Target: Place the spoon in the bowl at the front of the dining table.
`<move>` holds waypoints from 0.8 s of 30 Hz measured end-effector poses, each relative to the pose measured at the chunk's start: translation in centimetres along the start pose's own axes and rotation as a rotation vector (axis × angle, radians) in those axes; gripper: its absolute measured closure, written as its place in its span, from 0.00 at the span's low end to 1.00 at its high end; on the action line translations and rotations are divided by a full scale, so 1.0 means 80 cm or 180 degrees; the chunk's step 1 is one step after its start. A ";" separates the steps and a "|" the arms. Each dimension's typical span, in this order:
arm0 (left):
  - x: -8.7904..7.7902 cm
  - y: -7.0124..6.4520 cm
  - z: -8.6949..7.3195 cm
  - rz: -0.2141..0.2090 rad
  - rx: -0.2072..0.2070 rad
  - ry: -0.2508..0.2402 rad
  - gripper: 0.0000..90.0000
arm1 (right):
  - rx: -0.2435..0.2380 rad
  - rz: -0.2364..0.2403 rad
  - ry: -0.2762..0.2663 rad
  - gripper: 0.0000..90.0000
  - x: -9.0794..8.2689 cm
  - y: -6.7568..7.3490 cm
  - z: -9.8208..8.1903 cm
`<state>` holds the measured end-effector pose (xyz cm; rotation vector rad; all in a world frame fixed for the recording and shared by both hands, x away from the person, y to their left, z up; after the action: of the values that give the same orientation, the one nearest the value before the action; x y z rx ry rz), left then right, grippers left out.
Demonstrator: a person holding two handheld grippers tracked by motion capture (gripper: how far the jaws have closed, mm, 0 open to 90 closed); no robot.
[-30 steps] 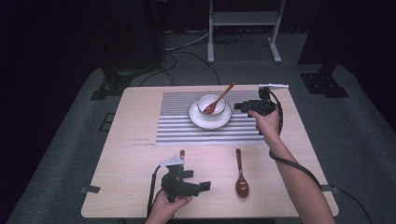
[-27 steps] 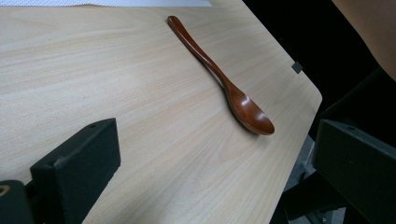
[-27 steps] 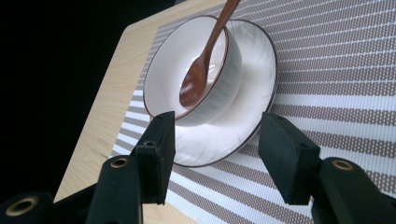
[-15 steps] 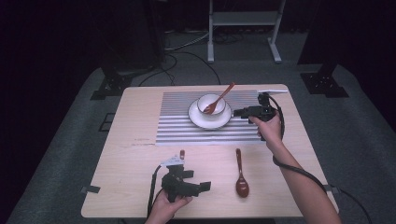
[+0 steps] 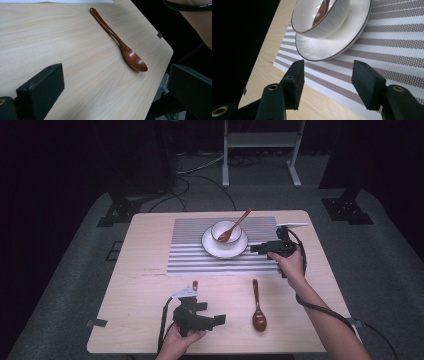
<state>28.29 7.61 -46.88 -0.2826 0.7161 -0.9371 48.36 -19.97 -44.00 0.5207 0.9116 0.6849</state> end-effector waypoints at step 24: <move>0.001 0.000 -0.001 0.0007 0.0004 0.0001 0.00 | -0.0054 0.0144 0.0187 0.45 -0.007 0.002 -0.038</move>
<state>28.27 7.53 -46.99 -0.2804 0.7159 -0.9357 45.52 -19.94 -45.17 0.5094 0.9507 0.7516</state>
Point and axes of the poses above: each handheld gripper's, and its own axes: x roughly forward along the jaws, z roughly out of its top, y roughly to its left, the point moved 4 cm from there along x, roughly forward along the jaws, and after that the axes turned 5 degrees about -y, right-handed, at the moved point
